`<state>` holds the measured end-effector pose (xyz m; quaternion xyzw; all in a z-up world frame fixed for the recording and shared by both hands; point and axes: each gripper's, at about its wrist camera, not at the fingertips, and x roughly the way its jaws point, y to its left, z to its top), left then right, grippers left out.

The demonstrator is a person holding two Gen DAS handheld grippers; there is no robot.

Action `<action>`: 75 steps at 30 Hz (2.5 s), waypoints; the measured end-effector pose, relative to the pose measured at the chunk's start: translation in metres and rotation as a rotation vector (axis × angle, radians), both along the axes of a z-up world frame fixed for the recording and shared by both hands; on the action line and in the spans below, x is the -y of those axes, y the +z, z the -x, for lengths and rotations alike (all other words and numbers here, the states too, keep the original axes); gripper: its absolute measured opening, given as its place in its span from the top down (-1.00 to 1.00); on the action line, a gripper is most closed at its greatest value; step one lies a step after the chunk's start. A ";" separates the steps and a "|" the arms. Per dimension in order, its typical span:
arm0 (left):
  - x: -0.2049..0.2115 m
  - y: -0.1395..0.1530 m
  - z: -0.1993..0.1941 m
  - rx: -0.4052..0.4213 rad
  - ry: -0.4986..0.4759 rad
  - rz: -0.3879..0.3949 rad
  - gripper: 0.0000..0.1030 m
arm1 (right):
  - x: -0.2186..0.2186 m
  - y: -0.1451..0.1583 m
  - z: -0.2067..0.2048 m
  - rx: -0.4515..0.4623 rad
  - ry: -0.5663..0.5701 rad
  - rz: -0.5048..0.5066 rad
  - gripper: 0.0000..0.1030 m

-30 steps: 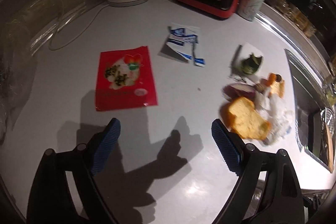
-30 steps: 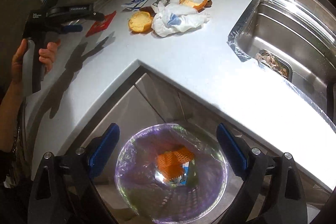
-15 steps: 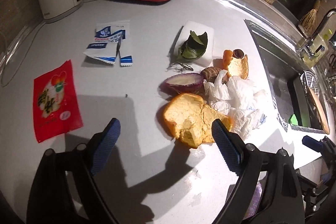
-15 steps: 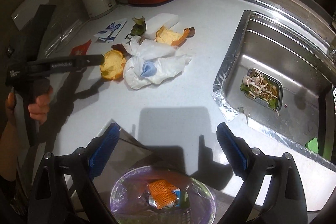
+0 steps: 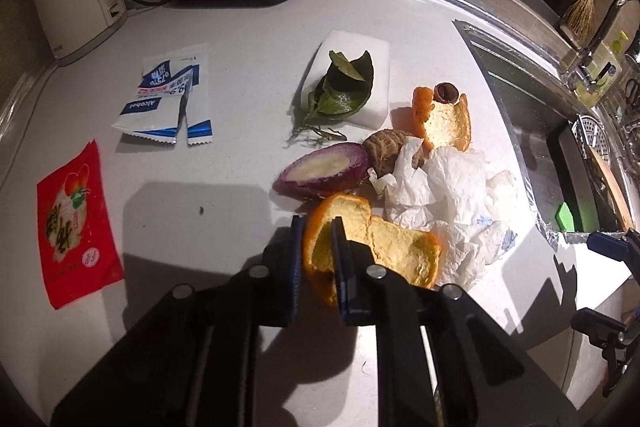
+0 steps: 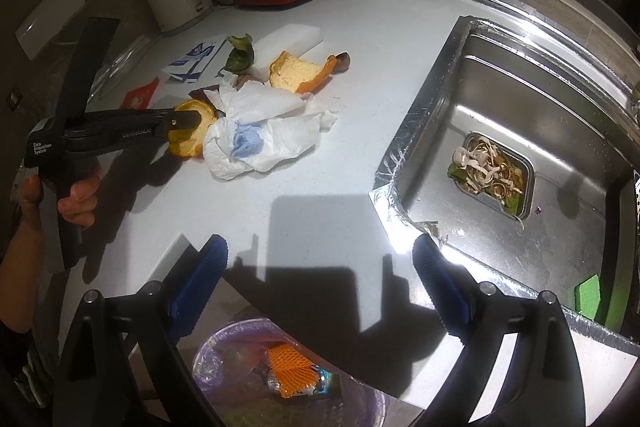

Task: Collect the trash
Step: 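Grasp the bread crust with the left gripper while the right grasps the tissues, then lower bread crust and tissues into the wastebasket and open both grippers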

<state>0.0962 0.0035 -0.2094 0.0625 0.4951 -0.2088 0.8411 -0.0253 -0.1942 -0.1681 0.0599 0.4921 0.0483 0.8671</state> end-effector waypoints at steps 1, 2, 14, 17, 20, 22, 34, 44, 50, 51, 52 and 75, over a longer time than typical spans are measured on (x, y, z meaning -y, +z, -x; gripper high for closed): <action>-0.001 0.002 0.001 0.002 0.005 0.005 0.79 | -0.001 0.000 -0.004 0.003 0.010 0.002 -0.81; -0.003 0.004 0.002 0.007 0.013 0.009 0.79 | -0.003 0.000 -0.009 0.009 0.022 0.004 -0.81; -0.039 0.038 0.039 0.045 0.090 0.064 0.82 | -0.050 -0.019 -0.088 0.020 0.135 -0.013 -0.81; -0.048 0.044 0.050 0.051 0.102 0.081 0.82 | -0.060 -0.033 -0.099 -0.016 0.141 0.014 -0.47; -0.055 0.047 0.057 0.055 0.104 0.084 0.82 | -0.070 -0.030 -0.097 -0.002 0.181 -0.003 0.19; -0.058 0.048 0.059 0.052 0.099 0.090 0.82 | -0.074 -0.026 -0.092 0.015 0.181 0.019 0.35; -0.045 0.065 0.111 0.065 0.024 0.141 0.82 | -0.056 0.023 0.002 0.084 0.143 -0.010 0.46; 0.004 0.055 0.216 0.036 -0.027 0.129 0.82 | -0.020 0.015 0.112 0.034 0.163 -0.015 0.46; 0.036 0.002 0.273 -0.048 -0.033 0.058 0.82 | -0.003 0.007 0.158 0.010 0.164 -0.013 0.45; 0.040 -0.011 0.280 -0.068 -0.032 0.042 0.82 | 0.000 0.007 0.164 0.008 0.164 -0.014 0.45; 0.044 -0.023 0.286 -0.083 -0.029 0.024 0.82 | 0.002 0.006 0.169 0.007 0.164 -0.013 0.45; 0.054 -0.074 0.297 -0.139 0.042 -0.034 -0.22 | 0.003 -0.009 0.198 -0.027 0.218 0.001 0.44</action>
